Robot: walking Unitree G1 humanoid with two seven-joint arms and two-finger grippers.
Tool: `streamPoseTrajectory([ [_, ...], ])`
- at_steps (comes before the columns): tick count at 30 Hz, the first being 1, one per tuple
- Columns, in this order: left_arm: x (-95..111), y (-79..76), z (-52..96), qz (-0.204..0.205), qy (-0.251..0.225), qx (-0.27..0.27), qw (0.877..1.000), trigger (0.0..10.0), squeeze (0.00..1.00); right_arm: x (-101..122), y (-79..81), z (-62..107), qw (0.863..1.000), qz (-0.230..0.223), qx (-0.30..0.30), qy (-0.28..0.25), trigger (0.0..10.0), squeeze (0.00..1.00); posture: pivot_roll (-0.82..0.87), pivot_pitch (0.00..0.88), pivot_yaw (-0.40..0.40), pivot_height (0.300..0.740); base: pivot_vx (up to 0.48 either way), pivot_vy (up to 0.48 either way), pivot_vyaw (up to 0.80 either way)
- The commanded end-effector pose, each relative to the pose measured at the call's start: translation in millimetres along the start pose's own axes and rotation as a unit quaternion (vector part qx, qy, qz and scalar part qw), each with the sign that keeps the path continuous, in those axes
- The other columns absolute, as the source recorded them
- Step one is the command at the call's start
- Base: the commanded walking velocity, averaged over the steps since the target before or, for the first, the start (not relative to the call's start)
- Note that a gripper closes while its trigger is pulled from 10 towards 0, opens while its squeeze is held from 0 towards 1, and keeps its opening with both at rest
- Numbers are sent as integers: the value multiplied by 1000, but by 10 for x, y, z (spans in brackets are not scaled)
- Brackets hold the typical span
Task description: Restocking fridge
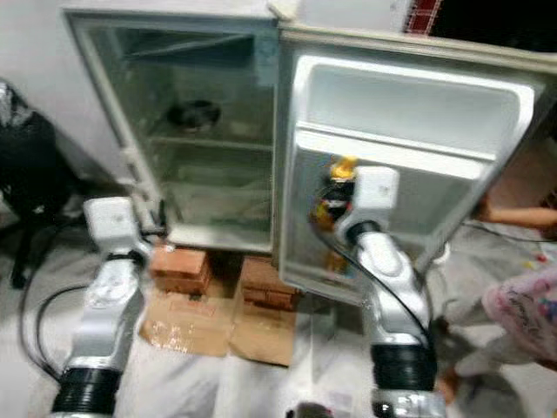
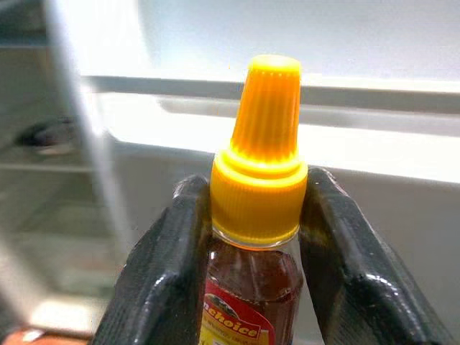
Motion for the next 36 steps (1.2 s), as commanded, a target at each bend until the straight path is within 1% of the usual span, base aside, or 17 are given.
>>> streamPoseTrajectory([
  [1,-70,140,11,-6,11,21,1000,10000,0,66,200,-28,999,-8,28,-16,10000,0,-1,0,-13,740,0,0,0],
  [10,-84,133,18,1,19,28,999,10000,0,64,196,-27,999,-7,29,-15,10000,0,1,0,-15,740,0,0,0],
  [14,-125,137,24,2,29,25,999,10000,0,51,206,-29,999,-9,30,-14,10000,0,2,0,-16,740,0,0,0],
  [18,-232,140,79,6,47,10,999,10000,0,-24,257,-30,999,-14,43,0,10000,0,11,0,-18,740,0,0,0],
  [21,-236,159,96,3,47,10,999,10000,0,-53,262,-24,999,-13,45,5,10000,0,14,0,-19,740,0,0,0],
  [26,-221,159,97,3,45,8,999,10000,0,-65,273,-13,999,-14,47,5,10000,0,12,0,-19,713,0,0,0],
  [29,-205,148,93,1,43,8,999,10000,0,-70,270,-11,999,-15,48,6,10000,0,11,0,-17,683,0,0,0],
  [36,-189,155,79,0,41,11,999,10000,0,-66,266,-13,999,-15,49,5,10000,0,11,0,-16,638,0,0,0],
])
Point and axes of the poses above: a point about 5 cm out from each wrist's last joint towards the gripper, its own z axis pointing back from the gripper into the wrist, its own x axis along the axis of the wrist's last joint, y = z × x, the point moved 6 cm from there along -z, pointing out of the wrist towards the gripper, and after that the axes turned 12 degrees about -z, right-handed, at the moved point
